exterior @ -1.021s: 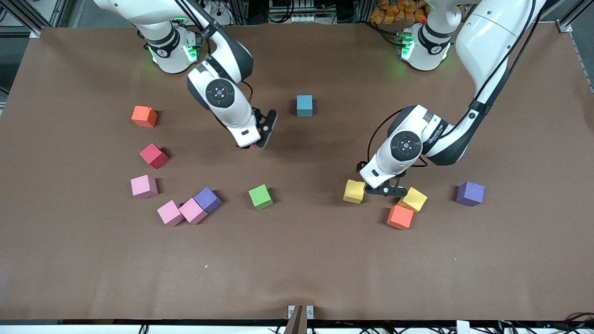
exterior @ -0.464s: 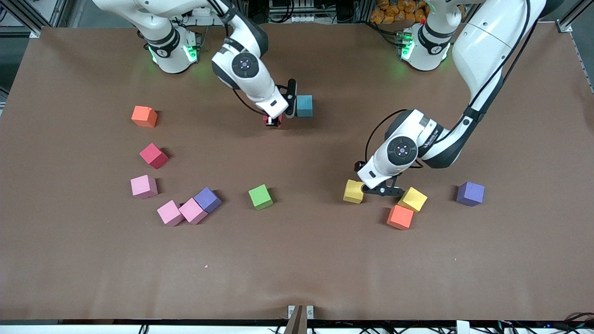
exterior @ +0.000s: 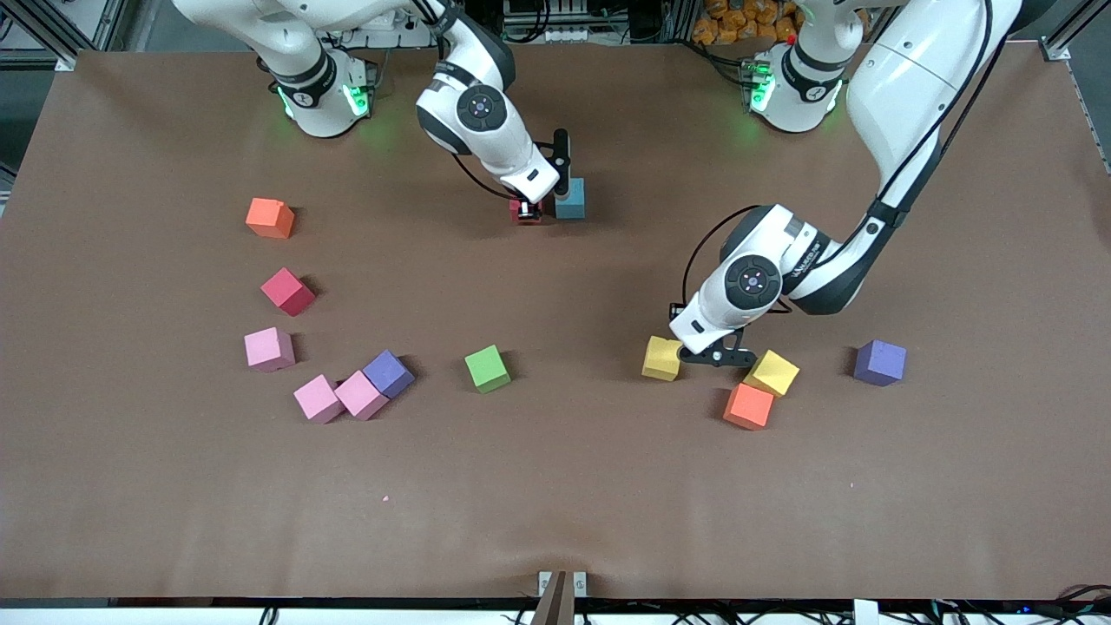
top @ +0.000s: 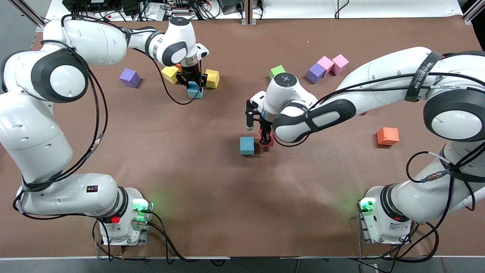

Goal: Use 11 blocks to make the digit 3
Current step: 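Grasp the second cyan block with the left gripper, then place the second cyan block beside the first cyan block with the left gripper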

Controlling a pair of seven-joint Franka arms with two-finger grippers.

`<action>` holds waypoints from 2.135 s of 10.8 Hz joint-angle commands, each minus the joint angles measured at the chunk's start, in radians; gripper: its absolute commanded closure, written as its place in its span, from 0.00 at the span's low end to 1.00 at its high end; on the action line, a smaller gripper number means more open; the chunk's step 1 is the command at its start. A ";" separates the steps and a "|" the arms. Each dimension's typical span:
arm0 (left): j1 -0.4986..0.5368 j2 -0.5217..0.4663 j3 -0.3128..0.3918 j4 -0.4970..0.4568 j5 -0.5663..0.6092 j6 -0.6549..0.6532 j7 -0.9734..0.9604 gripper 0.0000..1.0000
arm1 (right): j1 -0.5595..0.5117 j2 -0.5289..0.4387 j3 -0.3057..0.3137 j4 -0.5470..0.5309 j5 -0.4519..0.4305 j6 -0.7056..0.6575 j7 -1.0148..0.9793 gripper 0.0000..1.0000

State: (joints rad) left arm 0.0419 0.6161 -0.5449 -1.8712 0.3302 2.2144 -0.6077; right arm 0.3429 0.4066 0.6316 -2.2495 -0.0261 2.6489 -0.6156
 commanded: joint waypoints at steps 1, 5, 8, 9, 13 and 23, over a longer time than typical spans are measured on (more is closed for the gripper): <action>0.035 -0.036 -0.009 -0.019 0.020 -0.002 -0.082 0.49 | -0.001 0.055 0.002 -0.005 -0.014 0.078 -0.007 0.74; 0.042 -0.099 -0.039 -0.061 0.010 -0.010 -0.406 0.50 | -0.002 0.060 0.000 -0.015 -0.031 0.083 -0.012 0.74; 0.079 -0.145 -0.093 -0.091 -0.046 -0.009 -0.613 0.49 | -0.001 0.063 0.002 -0.013 -0.034 0.083 -0.010 0.74; 0.132 -0.174 -0.130 -0.114 -0.069 -0.008 -0.636 0.49 | 0.001 0.064 0.002 -0.013 -0.034 0.083 -0.012 0.74; 0.364 -0.228 -0.347 -0.181 -0.122 -0.002 -0.803 0.50 | 0.008 0.064 0.007 -0.013 -0.035 0.083 -0.012 0.74; 0.380 -0.288 -0.454 -0.299 -0.122 0.001 -1.374 0.49 | 0.019 0.074 0.019 -0.010 -0.038 0.083 -0.012 0.73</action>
State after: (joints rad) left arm 0.4053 0.3850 -0.9776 -2.1248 0.2306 2.2106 -1.9244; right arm 0.3561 0.4710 0.6497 -2.2585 -0.0567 2.7185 -0.6220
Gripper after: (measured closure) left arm 0.463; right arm 0.476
